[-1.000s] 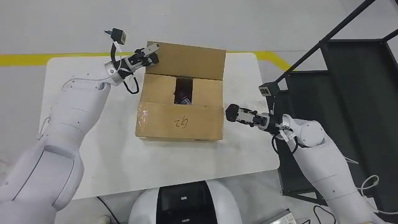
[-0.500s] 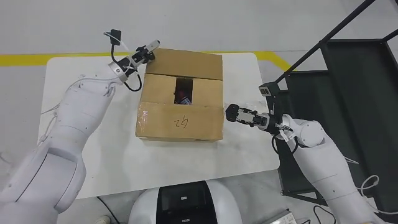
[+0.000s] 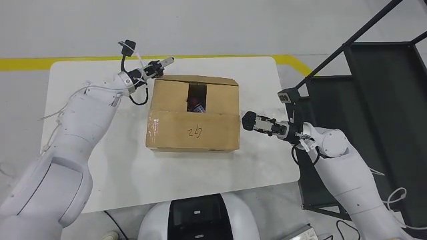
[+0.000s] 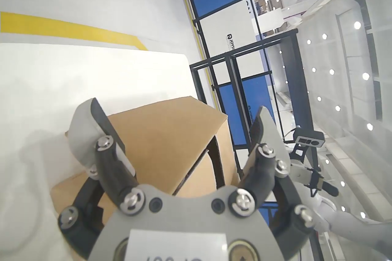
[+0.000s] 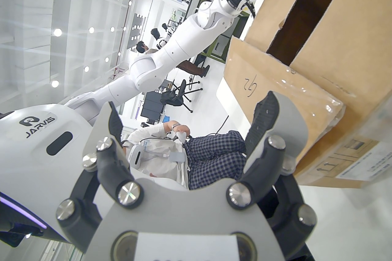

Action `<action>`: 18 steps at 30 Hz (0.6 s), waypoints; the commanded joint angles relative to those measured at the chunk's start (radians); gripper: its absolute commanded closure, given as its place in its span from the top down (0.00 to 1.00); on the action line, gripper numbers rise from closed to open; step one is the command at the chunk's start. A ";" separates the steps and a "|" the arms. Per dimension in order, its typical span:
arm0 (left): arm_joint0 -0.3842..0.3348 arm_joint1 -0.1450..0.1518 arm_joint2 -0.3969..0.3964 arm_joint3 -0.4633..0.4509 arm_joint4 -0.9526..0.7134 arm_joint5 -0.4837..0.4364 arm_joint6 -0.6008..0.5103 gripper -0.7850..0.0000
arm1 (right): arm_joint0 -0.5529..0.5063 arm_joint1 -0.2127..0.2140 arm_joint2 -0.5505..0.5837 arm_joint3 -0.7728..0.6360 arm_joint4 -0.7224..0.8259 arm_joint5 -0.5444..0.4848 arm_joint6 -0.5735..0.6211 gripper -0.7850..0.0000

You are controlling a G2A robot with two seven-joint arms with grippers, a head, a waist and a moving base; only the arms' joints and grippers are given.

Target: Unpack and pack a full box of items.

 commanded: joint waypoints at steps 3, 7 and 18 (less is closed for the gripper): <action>-0.003 0.016 -0.058 0.008 -0.081 -0.045 0.019 1.00 | 0.000 0.000 0.000 0.000 0.000 0.000 0.000 1.00; 0.003 0.038 -0.125 -0.013 -0.166 -0.129 0.057 1.00 | 0.000 0.000 0.000 0.000 0.000 0.000 0.000 1.00; 0.227 0.136 -0.328 -0.362 -0.386 -0.176 -0.085 1.00 | 0.007 -0.002 0.002 -0.003 -0.088 0.007 -0.077 1.00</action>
